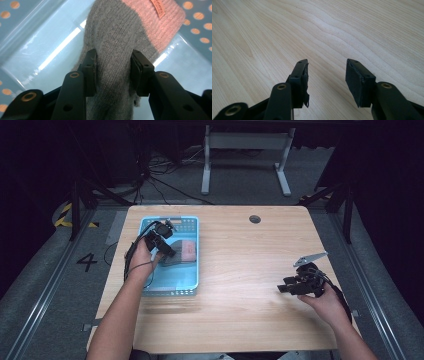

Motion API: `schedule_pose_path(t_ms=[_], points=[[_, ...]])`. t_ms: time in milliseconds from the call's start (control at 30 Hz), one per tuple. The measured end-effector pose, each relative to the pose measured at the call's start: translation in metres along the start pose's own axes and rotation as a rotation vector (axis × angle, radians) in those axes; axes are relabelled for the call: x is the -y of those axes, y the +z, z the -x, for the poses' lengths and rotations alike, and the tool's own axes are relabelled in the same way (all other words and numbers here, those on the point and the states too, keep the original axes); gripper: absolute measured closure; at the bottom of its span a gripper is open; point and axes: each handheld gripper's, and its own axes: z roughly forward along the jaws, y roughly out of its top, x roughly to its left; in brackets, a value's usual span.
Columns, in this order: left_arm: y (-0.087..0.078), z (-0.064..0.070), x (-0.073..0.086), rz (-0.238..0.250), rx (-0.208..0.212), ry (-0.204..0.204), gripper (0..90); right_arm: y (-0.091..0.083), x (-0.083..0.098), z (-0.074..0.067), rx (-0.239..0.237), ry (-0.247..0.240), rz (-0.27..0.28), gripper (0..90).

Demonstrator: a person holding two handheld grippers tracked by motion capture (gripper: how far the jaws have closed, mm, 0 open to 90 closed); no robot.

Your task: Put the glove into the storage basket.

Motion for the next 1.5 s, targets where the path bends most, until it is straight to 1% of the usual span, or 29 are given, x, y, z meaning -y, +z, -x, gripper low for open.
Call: schedule_pose_path(t_ms=[133, 167, 233, 333, 367, 467, 500, 533, 567, 633, 700, 833, 967, 1067, 1133, 1200, 1267, 1367, 1500], points=[[0.004, -0.002, -0.001, -0.001, -0.005, -0.012, 61.2, 0.000, 0.000, 0.001, -0.001, -0.002, -0.001, 53.2], [0.005, -0.002, -0.002, -0.008, -0.008, -0.010, 61.1, 0.000, 0.000, 0.001, -0.002, -0.003, -0.001, 53.2], [0.007, -0.002, -0.003, -0.012, -0.011, -0.020, 60.4, 0.000, 0.000, 0.000, -0.003, -0.003, 0.000, 53.2], [0.009, -0.003, -0.002, -0.017, -0.012, -0.020, 58.6, -0.001, 0.000, 0.000, -0.001, -0.003, 0.004, 53.1], [0.009, -0.003, -0.002, -0.012, -0.008, -0.026, 57.9, -0.001, 0.000, 0.000, -0.003, -0.002, 0.005, 53.1], [0.006, -0.003, -0.001, 0.005, -0.033, -0.018, 52.2, -0.003, 0.000, 0.001, -0.008, -0.002, 0.010, 53.2], [0.004, -0.003, -0.001, 0.011, -0.034, -0.023, 51.7, -0.003, 0.000, 0.000, -0.008, -0.002, 0.011, 53.3], [0.002, -0.003, 0.000, 0.024, -0.028, -0.027, 53.1, -0.003, 0.000, 0.000, -0.007, -0.002, 0.012, 53.2], [0.002, -0.004, 0.000, 0.031, -0.021, -0.028, 51.4, -0.003, 0.000, 0.000, -0.008, -0.001, 0.013, 53.2], [0.002, -0.004, 0.000, 0.032, -0.029, -0.035, 46.8, -0.003, -0.001, 0.000, -0.008, -0.003, 0.013, 53.1], [0.002, -0.004, 0.001, 0.033, -0.034, -0.039, 47.5, -0.002, -0.002, -0.001, -0.011, -0.005, 0.013, 53.0], [-0.006, -0.002, 0.004, 0.072, -0.041, -0.037, 47.0, -0.001, -0.004, 0.000, -0.013, -0.012, 0.014, 52.8], [-0.022, 0.004, 0.009, 0.149, -0.040, -0.041, 47.4, 0.002, -0.007, 0.001, -0.017, -0.016, 0.009, 52.8], [-0.036, 0.013, 0.012, 0.211, -0.027, -0.042, 47.8, 0.004, -0.010, 0.001, -0.022, -0.024, 0.010, 52.9], [-0.043, 0.020, 0.013, 0.233, -0.020, -0.032, 48.4, 0.005, -0.013, 0.001, -0.026, -0.030, 0.012, 52.9], [-0.050, 0.030, 0.014, 0.250, -0.024, -0.012, 48.4, 0.006, -0.016, 0.001, -0.029, -0.034, 0.014, 52.9], [-0.057, 0.041, 0.015, 0.283, -0.018, 0.007, 48.3, 0.008, -0.020, 0.001, -0.032, -0.041, 0.018, 53.0], [-0.067, 0.057, 0.017, 0.322, 0.004, 0.037, 48.2, 0.009, -0.024, 0.002, -0.037, -0.047, 0.021, 53.0], [-0.079, 0.078, 0.018, 0.354, 0.035, 0.074, 47.3, 0.010, -0.028, 0.005, -0.040, -0.054, 0.032, 53.0]])
